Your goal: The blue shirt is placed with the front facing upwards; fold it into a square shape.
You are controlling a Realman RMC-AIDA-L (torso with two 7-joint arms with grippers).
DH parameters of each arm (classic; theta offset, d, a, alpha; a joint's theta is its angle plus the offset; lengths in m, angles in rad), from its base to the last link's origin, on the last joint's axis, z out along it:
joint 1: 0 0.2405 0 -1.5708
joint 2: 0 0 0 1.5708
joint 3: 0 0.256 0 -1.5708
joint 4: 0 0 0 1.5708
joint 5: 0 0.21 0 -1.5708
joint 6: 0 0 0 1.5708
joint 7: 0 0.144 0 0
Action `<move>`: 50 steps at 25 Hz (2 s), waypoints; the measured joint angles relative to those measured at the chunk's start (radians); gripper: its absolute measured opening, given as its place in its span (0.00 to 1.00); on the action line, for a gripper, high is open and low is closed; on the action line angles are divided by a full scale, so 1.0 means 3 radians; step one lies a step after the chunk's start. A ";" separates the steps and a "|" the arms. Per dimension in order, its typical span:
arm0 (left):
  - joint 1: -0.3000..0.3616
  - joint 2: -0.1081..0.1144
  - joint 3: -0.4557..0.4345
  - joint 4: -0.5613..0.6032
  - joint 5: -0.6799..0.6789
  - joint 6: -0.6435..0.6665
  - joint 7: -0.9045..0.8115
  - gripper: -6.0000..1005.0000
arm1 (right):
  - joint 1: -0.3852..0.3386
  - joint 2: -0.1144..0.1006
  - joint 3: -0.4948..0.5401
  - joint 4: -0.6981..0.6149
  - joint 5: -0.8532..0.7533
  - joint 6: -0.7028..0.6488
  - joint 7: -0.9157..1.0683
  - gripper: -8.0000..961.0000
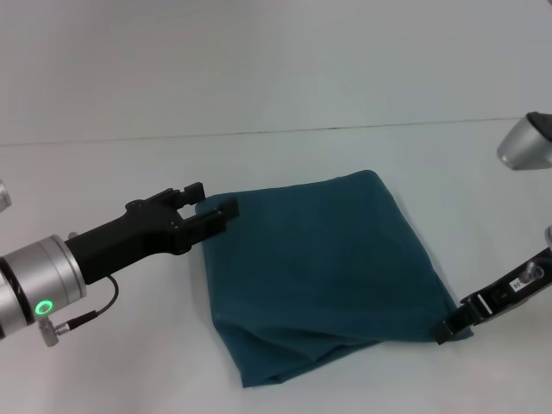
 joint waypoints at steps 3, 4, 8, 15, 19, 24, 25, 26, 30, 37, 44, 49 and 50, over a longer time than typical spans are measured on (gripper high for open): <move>0.0003 0.0004 0.0000 -0.0006 0.0002 0.0001 0.0006 0.73 | 0.0002 -0.0038 0.0201 -0.0004 0.0024 -0.0110 -0.0007 0.32; 0.0008 0.0003 0.0000 -0.0011 0.0002 0.0001 0.0010 0.73 | -0.0004 -0.0061 0.0287 -0.0007 0.0032 -0.0141 -0.0012 0.36; 0.0032 -0.0001 -0.0003 -0.0017 0.0003 0.0013 0.0025 0.73 | -0.0052 -0.0163 0.0578 -0.0013 0.0061 -0.0232 -0.0048 0.50; 0.0061 -0.0021 -0.0085 -0.0034 0.0002 0.0049 0.0093 0.73 | -0.0256 -0.0303 0.0873 -0.0055 0.0639 -0.0352 -0.0176 0.67; 0.0074 -0.0025 -0.0188 -0.0036 -0.0001 0.0082 0.0124 0.73 | -0.0447 -0.0068 0.0896 -0.0074 0.1184 -0.0024 -0.0713 0.63; 0.0124 -0.0035 -0.0458 -0.0038 -0.0012 0.0293 0.0185 0.73 | -0.0659 0.0344 0.0870 -0.0003 0.1275 0.0615 -0.2067 0.57; 0.0137 -0.0040 -0.0516 -0.0045 -0.0017 0.0348 0.0215 0.73 | -0.0687 0.0358 0.0869 0.0141 0.1367 0.0730 -0.2345 0.56; 0.0145 -0.0043 -0.0555 -0.0052 -0.0018 0.0378 0.0234 0.73 | -0.0712 0.0352 0.0874 0.0334 0.1510 0.0878 -0.2663 0.51; 0.0201 -0.0052 -0.0678 -0.0088 -0.0021 0.0480 0.0295 0.73 | -0.0804 0.0328 0.0913 0.1072 0.2111 0.1182 -0.3773 0.31; 0.0185 -0.0062 -0.0690 -0.0060 -0.0023 0.0444 0.0334 0.73 | -0.0770 0.0346 0.0909 0.1703 0.2474 0.1500 -0.4990 0.05; 0.0172 -0.0068 -0.0665 -0.0040 -0.0023 0.0334 0.0338 0.73 | -0.0765 0.0334 0.0699 0.1876 0.2401 0.1533 -0.5321 0.01; 0.0161 -0.0068 -0.0665 -0.0015 -0.0023 0.0317 0.0341 0.73 | -0.0871 0.0321 0.0425 0.1838 0.2396 0.1331 -0.5491 0.01; 0.0159 -0.0068 -0.0667 -0.0011 -0.0023 0.0316 0.0342 0.73 | -0.0911 0.0317 0.0425 0.1815 0.2398 0.1222 -0.5538 0.01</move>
